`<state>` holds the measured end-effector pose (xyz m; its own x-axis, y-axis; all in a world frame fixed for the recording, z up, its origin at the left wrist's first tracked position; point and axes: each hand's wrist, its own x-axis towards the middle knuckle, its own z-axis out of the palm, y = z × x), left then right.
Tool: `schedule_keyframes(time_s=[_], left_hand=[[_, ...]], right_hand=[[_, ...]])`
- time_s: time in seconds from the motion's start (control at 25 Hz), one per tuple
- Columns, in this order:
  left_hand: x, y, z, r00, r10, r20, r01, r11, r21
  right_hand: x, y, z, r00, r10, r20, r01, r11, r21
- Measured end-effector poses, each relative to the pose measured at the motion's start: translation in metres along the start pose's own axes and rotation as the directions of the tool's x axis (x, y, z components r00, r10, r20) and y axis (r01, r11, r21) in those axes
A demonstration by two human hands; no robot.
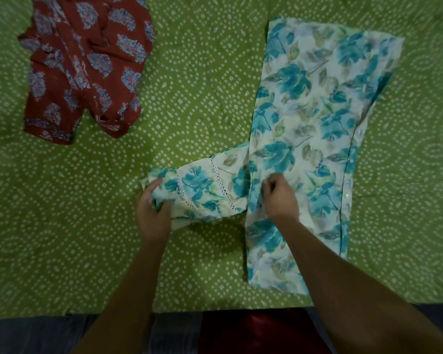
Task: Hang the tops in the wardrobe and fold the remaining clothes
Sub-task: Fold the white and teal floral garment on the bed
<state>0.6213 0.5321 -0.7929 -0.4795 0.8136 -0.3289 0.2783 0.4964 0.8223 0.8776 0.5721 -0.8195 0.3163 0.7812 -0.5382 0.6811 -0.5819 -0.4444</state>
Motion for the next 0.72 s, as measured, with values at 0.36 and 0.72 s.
schedule_keyframes(time_s=[0.36,0.72], left_hand=[[-0.092,0.171,0.142,0.505,0.404,0.763,-0.558,0.827,-0.069],[-0.068,0.044,0.181,0.687,0.211,0.695,-0.726,0.237,0.645]], right_hand=[[-0.016,0.031,-0.099,0.915,-0.057,0.398,-0.398,0.013,0.917],[-0.001,0.131,-0.083,0.917,0.340,0.210,-0.373,0.540,0.755]])
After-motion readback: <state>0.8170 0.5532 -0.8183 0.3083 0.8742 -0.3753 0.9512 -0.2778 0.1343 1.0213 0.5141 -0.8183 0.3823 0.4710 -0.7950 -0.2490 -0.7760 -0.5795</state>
